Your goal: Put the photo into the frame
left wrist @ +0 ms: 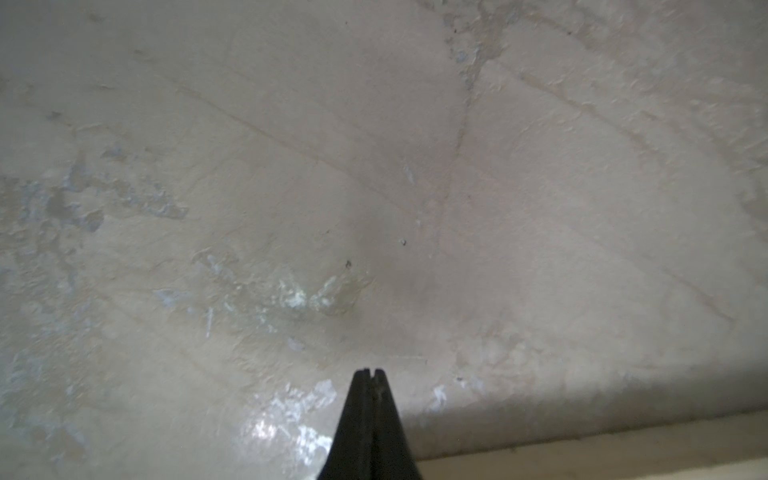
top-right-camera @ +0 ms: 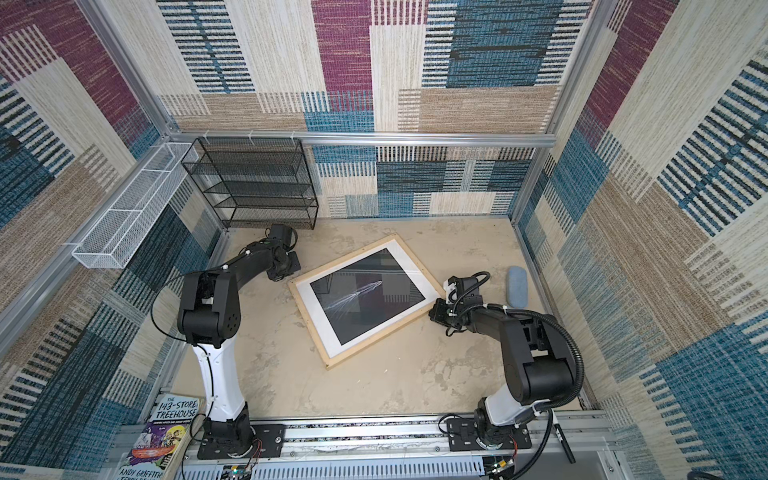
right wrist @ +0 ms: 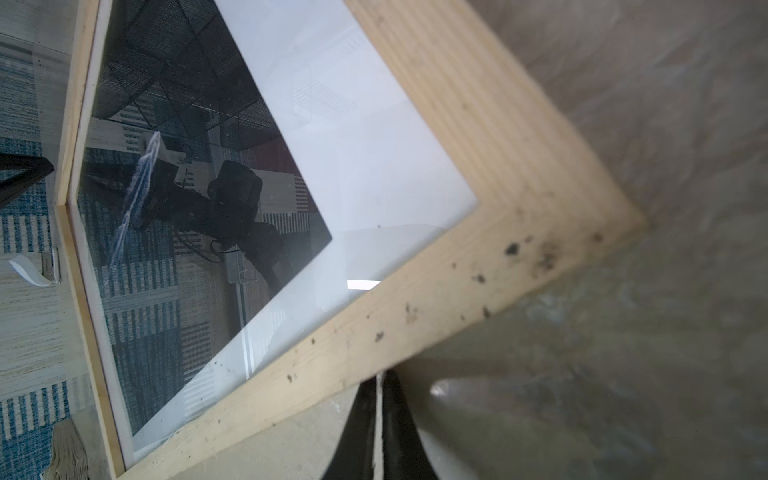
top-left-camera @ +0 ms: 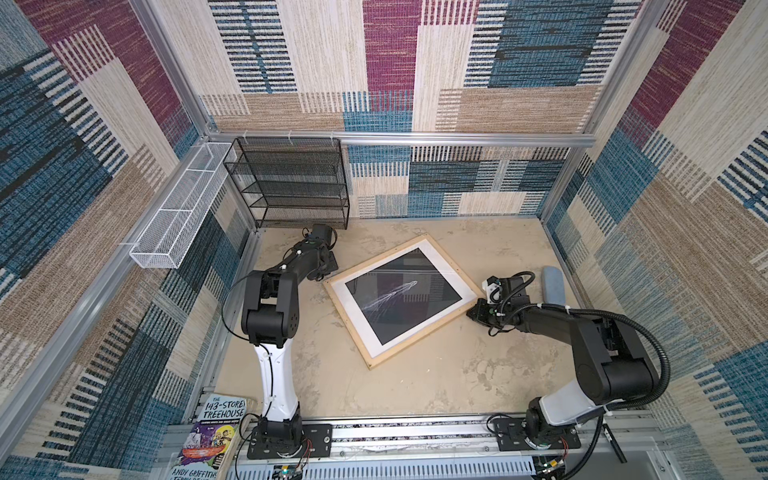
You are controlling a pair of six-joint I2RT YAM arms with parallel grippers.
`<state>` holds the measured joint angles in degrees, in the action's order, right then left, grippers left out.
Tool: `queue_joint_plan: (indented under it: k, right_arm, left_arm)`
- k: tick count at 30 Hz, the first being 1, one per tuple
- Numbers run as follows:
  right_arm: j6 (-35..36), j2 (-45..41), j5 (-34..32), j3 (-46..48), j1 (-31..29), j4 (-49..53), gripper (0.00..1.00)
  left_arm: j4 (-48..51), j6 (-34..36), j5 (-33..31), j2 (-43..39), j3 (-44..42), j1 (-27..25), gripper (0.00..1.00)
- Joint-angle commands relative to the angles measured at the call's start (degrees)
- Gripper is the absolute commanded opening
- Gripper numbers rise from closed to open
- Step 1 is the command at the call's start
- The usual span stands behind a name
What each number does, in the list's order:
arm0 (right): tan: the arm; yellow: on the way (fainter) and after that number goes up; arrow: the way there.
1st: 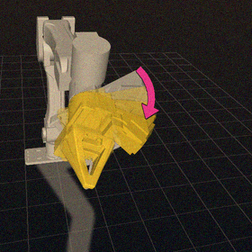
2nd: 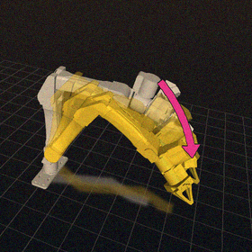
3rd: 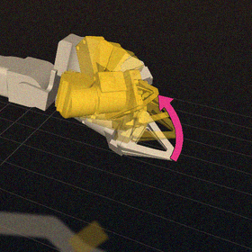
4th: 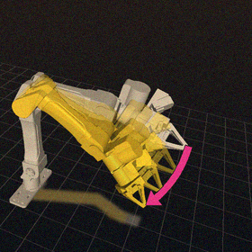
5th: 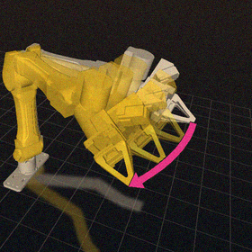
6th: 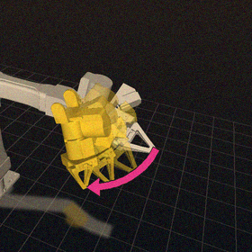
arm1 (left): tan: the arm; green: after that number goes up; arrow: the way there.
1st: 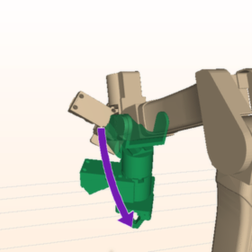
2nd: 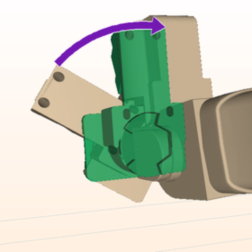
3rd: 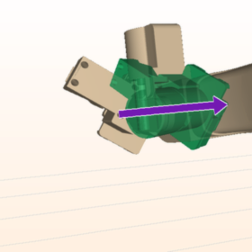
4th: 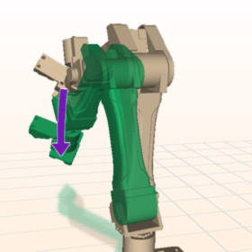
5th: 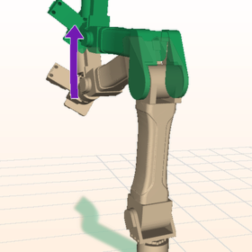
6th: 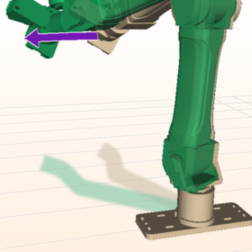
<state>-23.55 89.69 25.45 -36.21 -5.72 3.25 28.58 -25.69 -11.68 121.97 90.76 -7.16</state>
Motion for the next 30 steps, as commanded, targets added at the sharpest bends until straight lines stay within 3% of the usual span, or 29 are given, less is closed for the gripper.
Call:
queue_joint_plan:
  k: [1, 14, 25, 30]
  right_arm:
    - [-0.95, 0.37, -0.86, -0.32, -0.18, -2.2, 0.1]
    - [-0.15, 1.45, -2.64, -3.25, -0.17, -1.41, 0.1]
    - [0.61, 4.81, -3.75, -7.53, 0.09, -1.64, 0.1]
    - [0.79, 7.43, -2.98, -9.35, 0.4, -1.83, 0.09]
  left_arm:
    - [3.76, 2.29, 1.07, 1.2, 1.83, -0.22, 0.0]
    - [4.25, 1.11, 3.35, -4.87, -8.64, -3.09, 0.0]
    - [1.36, -2.66, 4.04, -19.85, -29.81, -6.14, 0.0]
    - [0.29, -5.72, 5.82, -26.04, -38.94, -10.5, 0.0]
